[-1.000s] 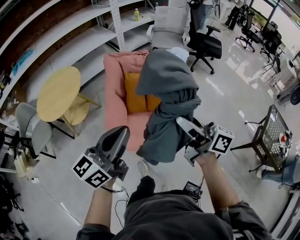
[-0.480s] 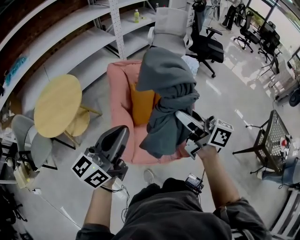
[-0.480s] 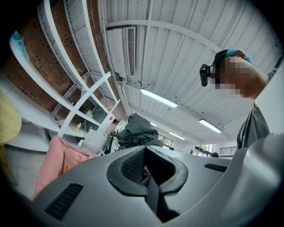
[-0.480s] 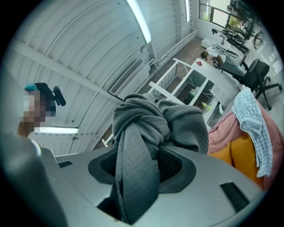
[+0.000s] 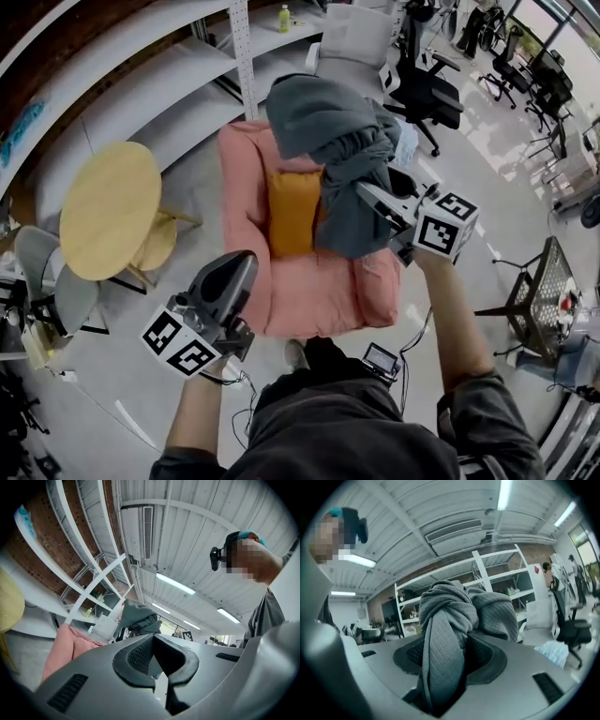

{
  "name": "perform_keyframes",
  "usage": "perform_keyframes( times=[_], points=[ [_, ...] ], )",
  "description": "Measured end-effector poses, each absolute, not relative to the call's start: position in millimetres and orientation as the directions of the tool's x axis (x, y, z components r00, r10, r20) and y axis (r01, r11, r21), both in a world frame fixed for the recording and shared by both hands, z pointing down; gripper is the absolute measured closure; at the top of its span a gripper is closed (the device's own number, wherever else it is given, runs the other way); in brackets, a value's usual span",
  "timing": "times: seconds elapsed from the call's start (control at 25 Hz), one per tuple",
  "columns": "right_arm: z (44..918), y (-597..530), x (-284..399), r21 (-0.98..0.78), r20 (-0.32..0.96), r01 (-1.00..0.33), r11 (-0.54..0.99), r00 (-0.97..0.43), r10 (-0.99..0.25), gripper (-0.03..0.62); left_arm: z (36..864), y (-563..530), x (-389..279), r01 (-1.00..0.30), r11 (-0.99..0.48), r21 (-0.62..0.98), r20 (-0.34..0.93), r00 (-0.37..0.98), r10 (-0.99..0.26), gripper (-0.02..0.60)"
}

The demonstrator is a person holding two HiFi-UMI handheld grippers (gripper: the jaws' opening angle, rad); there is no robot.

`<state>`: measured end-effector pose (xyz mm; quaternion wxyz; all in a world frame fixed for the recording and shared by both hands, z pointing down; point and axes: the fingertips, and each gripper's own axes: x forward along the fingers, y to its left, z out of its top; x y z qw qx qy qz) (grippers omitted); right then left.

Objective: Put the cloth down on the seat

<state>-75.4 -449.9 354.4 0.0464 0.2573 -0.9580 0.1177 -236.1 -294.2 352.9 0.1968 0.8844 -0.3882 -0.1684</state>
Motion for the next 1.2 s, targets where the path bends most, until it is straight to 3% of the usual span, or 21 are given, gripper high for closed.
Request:
perform_keyframes(
  times=[0.2, 0.44, 0.68, 1.04, 1.2],
  points=[
    [364.5, -521.4, -88.8, 0.041, 0.282, -0.501, 0.865, -0.825, -0.491, 0.393, 366.9, -337.8, -236.4, -0.635, -0.593, 0.495, -0.128, 0.622, -0.772, 0.572],
    [367.7, -604.3, -108.8, 0.145, 0.352, -0.495, 0.857, -0.784, -0.512, 0.395, 376.3, -387.9, -243.1, -0.658, -0.549, 0.515, -0.105, 0.588, -0.802, 0.572],
    [408.4, -680.1, -135.7, 0.002, 0.395, -0.559, 0.829, -0.761, -0.514, 0.395, 407.6, -415.5, -253.0, -0.685, -0.476, 0.552, -0.049, 0.543, -0.838, 0.572],
    [599.1, -760.7, -156.9, -0.254, 0.579, -0.707, 0.660, -0.658, -0.481, 0.395, 459.0, -450.0, -259.2, -0.691, -0.398, 0.603, 0.044, 0.527, -0.848, 0.572],
    [626.6, -770.2, -152.8, -0.297, 0.565, -0.739, 0.605, -0.646, -0.513, 0.376, 462.8, -465.3, -247.6, -0.683, -0.415, 0.601, 0.045, 0.548, -0.835, 0.572]
  ],
)
